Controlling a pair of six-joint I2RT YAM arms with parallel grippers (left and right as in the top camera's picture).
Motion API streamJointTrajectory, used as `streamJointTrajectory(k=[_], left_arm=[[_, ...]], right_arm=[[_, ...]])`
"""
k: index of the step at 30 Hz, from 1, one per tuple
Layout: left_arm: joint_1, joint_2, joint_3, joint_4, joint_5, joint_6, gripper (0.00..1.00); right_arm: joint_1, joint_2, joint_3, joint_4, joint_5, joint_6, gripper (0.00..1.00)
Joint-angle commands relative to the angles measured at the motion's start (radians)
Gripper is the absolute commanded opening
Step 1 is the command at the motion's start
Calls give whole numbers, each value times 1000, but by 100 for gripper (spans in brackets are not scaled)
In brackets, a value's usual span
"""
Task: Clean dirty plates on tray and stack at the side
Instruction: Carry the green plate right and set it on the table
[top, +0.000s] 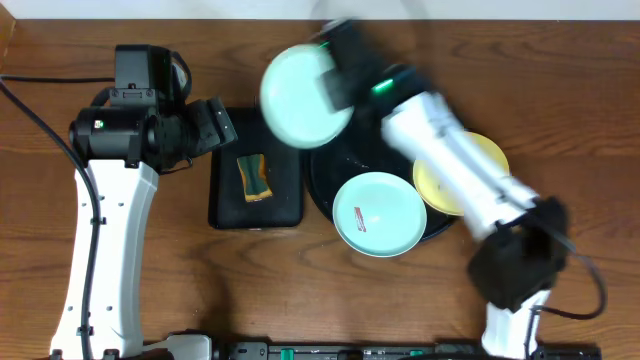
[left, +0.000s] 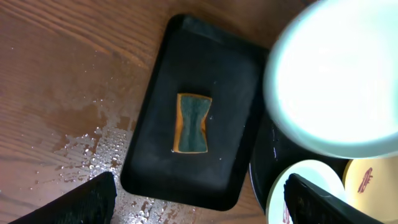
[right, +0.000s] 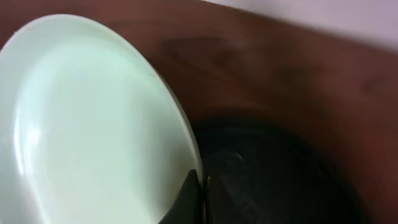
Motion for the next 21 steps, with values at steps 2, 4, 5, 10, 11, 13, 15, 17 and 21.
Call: streamJointTrajectory(k=[2, 4, 5, 10, 11, 13, 15, 17, 21], left_arm=[[4, -6, 11, -3, 10, 9, 87], [5, -6, 11, -3, 10, 9, 87], [5, -6, 11, -3, 10, 9, 87], [5, -6, 11, -3, 10, 9, 87], [5, -6, 11, -3, 10, 9, 87], [4, -6, 11, -3, 10, 9, 87], [5, -6, 11, -3, 10, 9, 87], [5, -6, 11, -3, 10, 9, 87], [5, -6, 11, -3, 10, 9, 87]], right_arm=[[-325, -84, 6, -37, -523, 201, 1], [-501, -79, 6, -77, -624, 208, 1], [-578, -77, 6, -106, -622, 215, 1], [-880, -54, 6, -249, -539, 199, 1], [-927, -45, 6, -280, -489, 199, 1], [-999, -27, 3, -331, -392, 199, 1], [-1059, -13, -13, -357, -324, 195, 1], [-1104, -8, -53, -359, -287, 194, 1], [-1162, -8, -203, -304, -266, 179, 1]])
